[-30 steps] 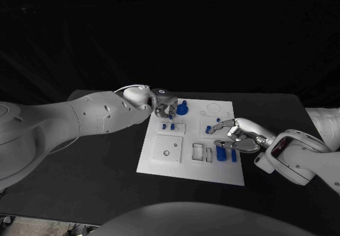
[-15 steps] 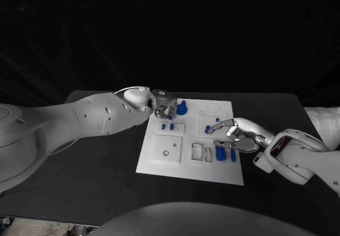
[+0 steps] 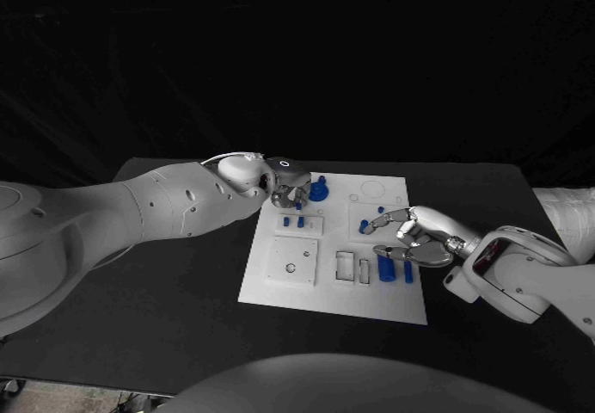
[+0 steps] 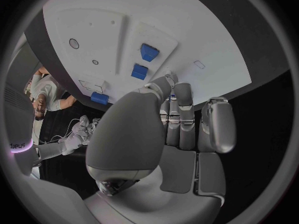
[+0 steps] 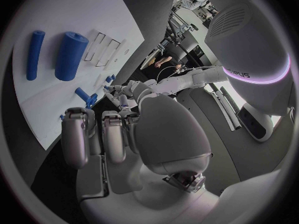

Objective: Assemble the parts on the task board

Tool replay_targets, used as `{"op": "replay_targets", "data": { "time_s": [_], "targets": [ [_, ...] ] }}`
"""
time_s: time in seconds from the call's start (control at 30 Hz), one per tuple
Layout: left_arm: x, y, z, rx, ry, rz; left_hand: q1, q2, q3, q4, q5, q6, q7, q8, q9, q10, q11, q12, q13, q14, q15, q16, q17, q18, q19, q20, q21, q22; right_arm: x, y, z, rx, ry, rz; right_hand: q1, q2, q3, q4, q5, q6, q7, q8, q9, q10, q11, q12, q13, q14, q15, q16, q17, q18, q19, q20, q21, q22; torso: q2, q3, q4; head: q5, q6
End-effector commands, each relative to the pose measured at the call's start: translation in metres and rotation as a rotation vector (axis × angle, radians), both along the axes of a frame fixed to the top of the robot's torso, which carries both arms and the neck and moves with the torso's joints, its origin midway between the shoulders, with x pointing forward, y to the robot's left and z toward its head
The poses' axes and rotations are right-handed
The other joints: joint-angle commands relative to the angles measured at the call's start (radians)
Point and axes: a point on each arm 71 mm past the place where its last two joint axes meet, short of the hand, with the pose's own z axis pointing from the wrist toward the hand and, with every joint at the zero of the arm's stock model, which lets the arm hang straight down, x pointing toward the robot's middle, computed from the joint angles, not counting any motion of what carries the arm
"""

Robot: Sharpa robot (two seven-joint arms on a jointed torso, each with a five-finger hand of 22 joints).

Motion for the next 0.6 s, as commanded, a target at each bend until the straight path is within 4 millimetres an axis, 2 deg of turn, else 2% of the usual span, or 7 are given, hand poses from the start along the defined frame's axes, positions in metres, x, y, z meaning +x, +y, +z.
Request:
{"op": "replay_targets", "data": {
  "time_s": [0.03,0.13,0.23,0.4,0.47,0.53,0.6],
  "targets": [
    [-0.0017,-0.001,-0.0034,0.025,0.009,-0.009,0.004,-0.011,0.002,-0.005,0.003,-0.01,0.0,-0.006,-0.002,0.001,-0.002,-0.007,-0.002,-0.012,0.001,-0.009,-0.011,0.003,0.006,0.002,-0.009,0.197,-0.0009,0.0011,-0.0011,-0.004,0.009,0.012,-0.002,0.003,0.003,0.004,-0.004,-0.001,-0.007,0.006,0.002,0.102,-0.003,-0.001,0.26,0.106,0.003,0.003,0.263,-0.006,-0.004,0.001,-0.005,0.213,-0.001,0.0001,-0.0002,0.002,0.0],
    [-0.0018,-0.0008,-0.0038,0.031,0.01,-0.011,0.005,-0.017,0.001,-0.009,-0.001,-0.025,-0.006,-0.012,-0.006,-0.002,-0.005,-0.012,-0.003,-0.018,0.001,-0.015,-0.02,0.004,0.003,0.002,-0.014,0.196,-0.0008,0.001,-0.0012,-0.005,0.01,0.011,-0.001,0.003,0.003,0.004,-0.004,-0.001,-0.007,0.006,0.002,0.102,-0.003,-0.001,0.26,0.106,0.003,0.003,0.263,-0.006,-0.004,0.001,-0.005,0.213,0.0,0.0002,0.0001,0.002,0.0],
    [-0.0019,-0.0003,-0.0041,0.04,0.007,-0.013,-0.001,-0.027,0.0,-0.008,-0.019,-0.083,-0.023,-0.035,-0.019,-0.012,-0.014,-0.022,-0.006,-0.027,0.001,-0.025,-0.035,0.006,-0.002,0.002,-0.024,0.193,-0.0008,0.001,-0.0013,-0.006,0.01,0.011,-0.001,0.003,0.003,0.004,-0.004,-0.001,-0.007,0.006,0.002,0.102,-0.003,-0.001,0.26,0.106,0.003,0.003,0.263,-0.006,-0.004,0.001,-0.005,0.213,0.0,0.0004,0.0003,0.002,0.0],
    [-0.002,0.0003,-0.0043,0.056,-0.003,-0.017,-0.01,-0.038,-0.005,-0.003,-0.048,-0.15,-0.041,-0.037,-0.033,-0.03,-0.019,-0.027,-0.004,-0.044,0.002,-0.039,-0.058,0.009,-0.012,0.004,-0.041,0.189,-0.0007,0.0012,-0.0012,-0.005,0.009,0.01,-0.001,0.003,0.003,0.004,-0.004,-0.001,-0.008,0.007,0.002,0.102,-0.004,-0.001,0.26,0.106,0.003,0.003,0.263,-0.006,-0.004,0.001,-0.005,0.213,0.0,0.0,-0.0001,0.003,0.0],
    [-0.0019,0.0006,-0.0042,0.06,-0.009,-0.017,-0.01,-0.041,-0.006,0.0,-0.054,-0.179,-0.054,-0.036,-0.038,-0.042,-0.016,-0.027,-0.001,-0.049,0.003,-0.042,-0.063,0.009,-0.015,0.006,-0.046,0.188,-0.0007,0.001,-0.0012,-0.004,0.008,0.01,-0.001,0.003,0.003,0.004,-0.004,-0.001,-0.008,0.007,0.002,0.102,-0.004,-0.001,0.26,0.106,0.003,0.003,0.263,-0.006,-0.004,0.001,-0.005,0.213,0.0,0.0001,0.0,0.003,0.0],
    [-0.0018,0.0011,-0.0039,0.062,-0.017,-0.016,-0.009,-0.043,-0.008,0.004,-0.059,-0.219,-0.078,-0.035,-0.046,-0.057,-0.005,-0.025,0.003,-0.055,0.006,-0.044,-0.069,0.01,-0.018,0.007,-0.052,0.187,-0.0007,0.0008,-0.0012,-0.005,0.008,0.009,-0.001,0.003,0.003,0.004,-0.004,-0.001,-0.008,0.007,0.002,0.102,-0.004,-0.001,0.26,0.106,0.003,0.003,0.263,-0.006,-0.004,0.001,-0.005,0.213,0.0,0.0,0.0001,0.003,0.0],
    [-0.0017,0.0016,-0.0033,0.061,-0.027,-0.017,-0.009,-0.046,-0.011,0.007,-0.065,-0.248,-0.09,-0.035,-0.051,-0.075,0.002,-0.029,0.004,-0.056,0.007,-0.043,-0.071,0.01,-0.018,0.008,-0.052,0.187,-0.0007,0.0006,-0.0012,-0.005,0.007,0.008,-0.001,0.003,0.003,0.004,-0.004,-0.001,-0.008,0.007,0.002,0.102,-0.004,-0.001,0.26,0.106,0.003,0.003,0.263,-0.006,-0.004,0.001,-0.005,0.213,0.0,0.0,-0.0004,0.005,0.0]
  ]
}}
